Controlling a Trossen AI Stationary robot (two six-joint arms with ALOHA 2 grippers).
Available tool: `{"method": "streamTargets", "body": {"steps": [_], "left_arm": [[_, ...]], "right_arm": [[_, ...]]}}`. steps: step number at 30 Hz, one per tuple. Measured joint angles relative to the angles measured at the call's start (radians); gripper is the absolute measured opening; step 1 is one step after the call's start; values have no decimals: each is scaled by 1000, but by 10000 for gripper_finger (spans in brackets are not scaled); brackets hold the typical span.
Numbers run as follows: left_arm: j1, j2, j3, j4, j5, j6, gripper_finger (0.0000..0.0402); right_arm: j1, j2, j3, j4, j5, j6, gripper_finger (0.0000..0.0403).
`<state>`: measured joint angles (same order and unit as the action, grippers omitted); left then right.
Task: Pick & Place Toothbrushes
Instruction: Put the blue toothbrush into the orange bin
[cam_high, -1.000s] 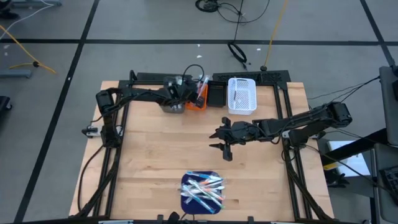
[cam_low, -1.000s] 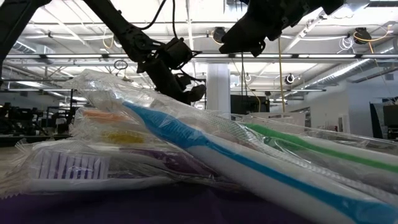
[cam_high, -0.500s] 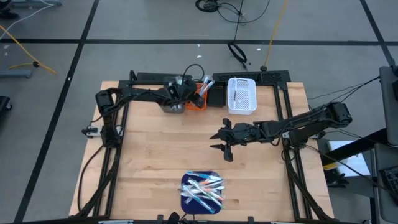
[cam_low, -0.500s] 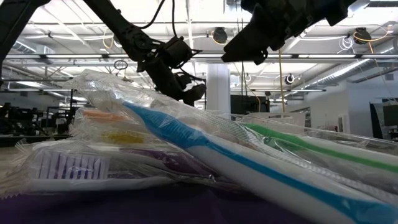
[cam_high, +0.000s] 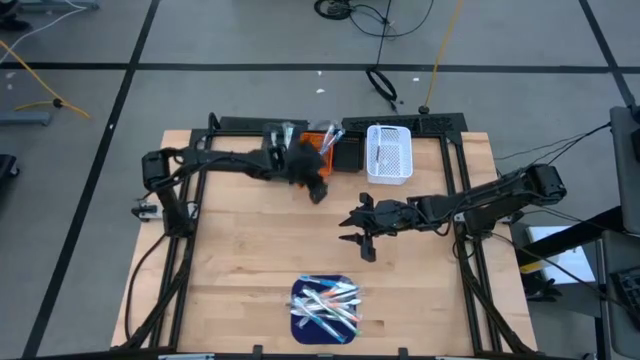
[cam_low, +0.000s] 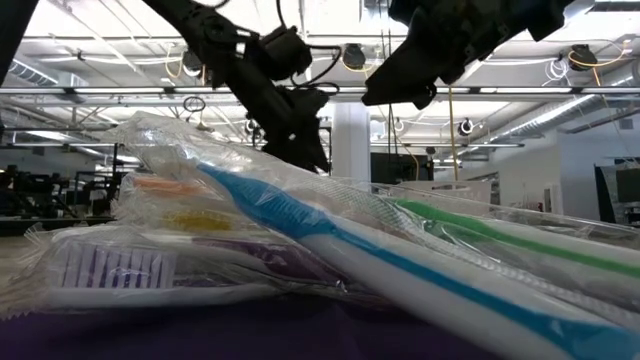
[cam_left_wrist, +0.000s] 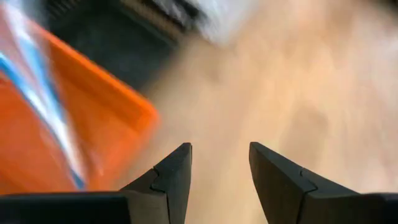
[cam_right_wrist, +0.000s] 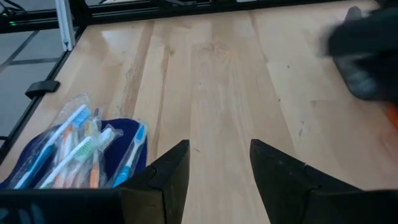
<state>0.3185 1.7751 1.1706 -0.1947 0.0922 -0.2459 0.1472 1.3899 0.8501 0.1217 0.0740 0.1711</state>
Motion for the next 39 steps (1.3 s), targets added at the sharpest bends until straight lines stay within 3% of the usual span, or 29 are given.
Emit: {"method": "streamTargets", "body": {"steps": [6, 17, 23, 27, 39], "left_arm": [[-167, -10, -2, -150, -4, 17, 163], [-458, -10, -8, -180, -28, -20, 163], [-584, -9, -8, -179, -157, -23, 163], [-639, -9, -8, -201, -227, -23, 163], [-716, 44, -8, -213, -219, -53, 163]], "right_arm": [[17, 0, 0, 1, 0, 0, 160], [19, 0, 0, -6, 0, 0, 160], [19, 0, 0, -6, 0, 0, 160], [19, 0, 0, -6, 0, 0, 160], [19, 0, 0, 1, 0, 0, 160]]}}
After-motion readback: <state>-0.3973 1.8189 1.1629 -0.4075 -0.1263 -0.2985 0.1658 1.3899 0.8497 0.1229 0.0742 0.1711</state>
